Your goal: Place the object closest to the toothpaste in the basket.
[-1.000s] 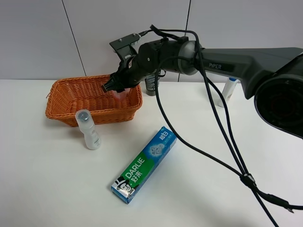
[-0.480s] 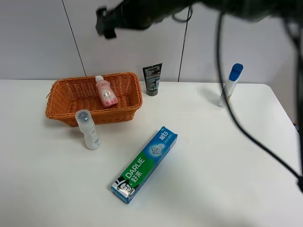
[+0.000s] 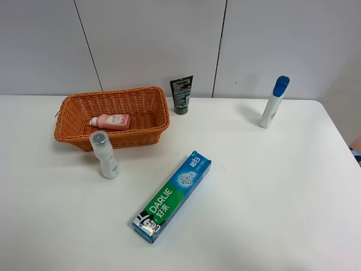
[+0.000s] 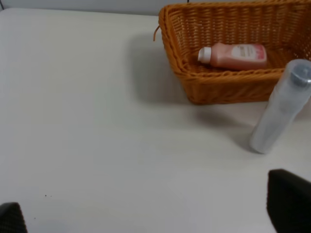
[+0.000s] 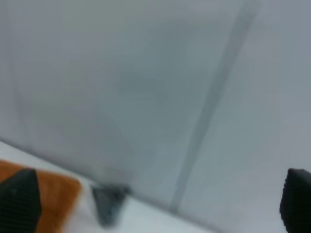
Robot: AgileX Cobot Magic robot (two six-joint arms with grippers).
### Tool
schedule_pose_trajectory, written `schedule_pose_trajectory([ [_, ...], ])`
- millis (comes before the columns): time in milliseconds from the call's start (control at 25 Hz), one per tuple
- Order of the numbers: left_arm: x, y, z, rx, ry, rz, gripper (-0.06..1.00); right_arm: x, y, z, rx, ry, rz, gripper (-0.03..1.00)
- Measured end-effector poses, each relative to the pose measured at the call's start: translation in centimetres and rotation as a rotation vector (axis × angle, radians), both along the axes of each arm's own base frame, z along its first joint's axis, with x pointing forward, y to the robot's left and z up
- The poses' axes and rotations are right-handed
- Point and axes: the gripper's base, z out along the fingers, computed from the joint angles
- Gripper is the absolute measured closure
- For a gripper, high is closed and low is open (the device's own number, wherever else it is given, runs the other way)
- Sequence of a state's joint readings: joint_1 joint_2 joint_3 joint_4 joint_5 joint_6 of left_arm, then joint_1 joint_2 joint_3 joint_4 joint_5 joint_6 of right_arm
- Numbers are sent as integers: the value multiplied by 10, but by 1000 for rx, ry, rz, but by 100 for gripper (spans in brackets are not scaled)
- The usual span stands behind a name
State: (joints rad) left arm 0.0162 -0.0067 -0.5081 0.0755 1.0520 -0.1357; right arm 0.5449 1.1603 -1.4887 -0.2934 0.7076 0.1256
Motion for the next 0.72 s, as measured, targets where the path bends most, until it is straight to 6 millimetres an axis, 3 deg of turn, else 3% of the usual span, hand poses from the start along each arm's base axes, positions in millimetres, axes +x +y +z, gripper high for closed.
schedule_pose_trajectory([
  [160, 0, 0, 0, 0, 0, 0, -5, -49, -62, -44, 1, 88, -191, -3],
  [200, 0, 0, 0, 0, 0, 0, -5, -70, -77, -54, 14, 93, -238, -3],
  [320, 0, 0, 0, 0, 0, 0, -5, -121, -103, -94, 49, 159, -357, -3],
  [400, 0, 0, 0, 0, 0, 0, -5, -159, -113, -120, 78, 191, -429, -3],
  [560, 0, 0, 0, 0, 0, 0, -5, -209, -112, -163, 137, 189, -510, -3],
  [720, 0, 0, 0, 0, 0, 0, -5, -224, -104, -193, 143, 157, -485, -3],
])
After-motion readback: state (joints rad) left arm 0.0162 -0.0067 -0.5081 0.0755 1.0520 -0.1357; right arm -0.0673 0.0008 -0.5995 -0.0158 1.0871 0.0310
